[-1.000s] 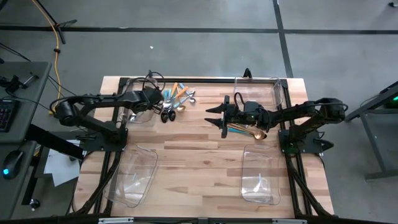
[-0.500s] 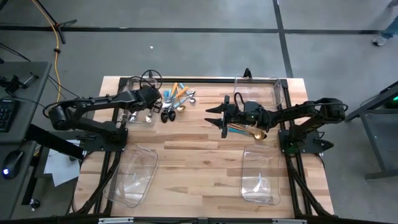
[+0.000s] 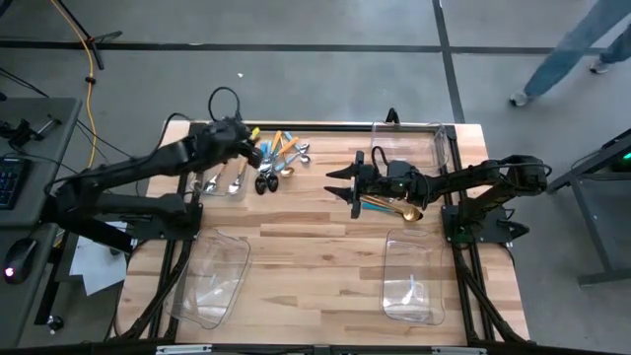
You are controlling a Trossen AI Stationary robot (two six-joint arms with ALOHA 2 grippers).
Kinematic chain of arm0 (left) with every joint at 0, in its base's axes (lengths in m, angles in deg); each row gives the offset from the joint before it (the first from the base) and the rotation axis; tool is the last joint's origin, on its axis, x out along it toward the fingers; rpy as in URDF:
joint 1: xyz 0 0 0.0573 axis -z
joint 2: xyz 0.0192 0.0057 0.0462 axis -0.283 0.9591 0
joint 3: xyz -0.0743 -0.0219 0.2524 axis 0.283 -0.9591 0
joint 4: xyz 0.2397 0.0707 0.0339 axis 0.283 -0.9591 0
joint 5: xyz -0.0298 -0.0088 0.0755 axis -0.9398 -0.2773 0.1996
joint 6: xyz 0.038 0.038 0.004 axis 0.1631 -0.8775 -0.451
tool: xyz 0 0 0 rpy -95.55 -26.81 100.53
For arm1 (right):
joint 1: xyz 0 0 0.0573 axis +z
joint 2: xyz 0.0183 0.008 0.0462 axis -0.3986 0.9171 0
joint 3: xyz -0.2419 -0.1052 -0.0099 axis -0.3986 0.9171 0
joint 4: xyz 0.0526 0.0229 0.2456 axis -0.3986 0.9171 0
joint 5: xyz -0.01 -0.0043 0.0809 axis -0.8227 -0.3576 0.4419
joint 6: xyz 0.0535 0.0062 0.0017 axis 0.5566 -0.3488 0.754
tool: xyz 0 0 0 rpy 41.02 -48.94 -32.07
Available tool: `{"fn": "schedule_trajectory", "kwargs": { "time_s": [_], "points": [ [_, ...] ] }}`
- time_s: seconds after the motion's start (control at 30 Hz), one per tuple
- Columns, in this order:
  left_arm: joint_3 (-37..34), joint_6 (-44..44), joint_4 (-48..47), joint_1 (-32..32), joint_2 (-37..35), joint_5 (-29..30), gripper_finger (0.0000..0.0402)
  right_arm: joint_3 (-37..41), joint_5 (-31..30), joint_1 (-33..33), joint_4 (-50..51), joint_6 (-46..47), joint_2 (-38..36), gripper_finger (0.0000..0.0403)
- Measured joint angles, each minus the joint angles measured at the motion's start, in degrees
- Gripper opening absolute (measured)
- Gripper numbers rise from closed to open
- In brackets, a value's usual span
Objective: Sort silverware by color (type)
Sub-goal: Put the yellow spoon into the top left transparent bin
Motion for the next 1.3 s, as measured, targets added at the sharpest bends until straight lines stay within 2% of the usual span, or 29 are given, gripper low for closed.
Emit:
{"fn": "schedule_trajectory", "kwargs": {
  "time_s": [0.13,0.27,0.37,0.47,0.73,1.3],
  "points": [
    [-6.1,-5.9,19.9,6.4,-2.2,-9.9,0.012,0.0,0.0,0.0,0.5,0.0,0.0,0.0167],
    [-16.2,-9.4,44.2,12.3,-1.4,-18.6,0.012,0.0,0.0,0.0,1.3,-0.2,0.0,0.0168],
    [-23.2,-10.1,60.6,15.5,0.9,-19.6,0.012,0.0,0.0,0.0,1.7,-1.0,0.0,0.0168],
    [-27.1,-12.3,70.1,17.3,2.6,-19.4,0.012,0.0,0.0,0.0,1.8,-2.0,0.0,0.0167],
    [-28.0,-13.7,71.7,17.8,3.8,-19.3,0.0119,0.0,0.0,-0.2,2.2,-5.4,0.0,0.0168],
    [-28.0,-14.5,72.6,17.8,3.7,-19.3,0.0119,0.0,0.0,-0.4,2.2,-5.1,0.0,0.0167]
  ]
}}
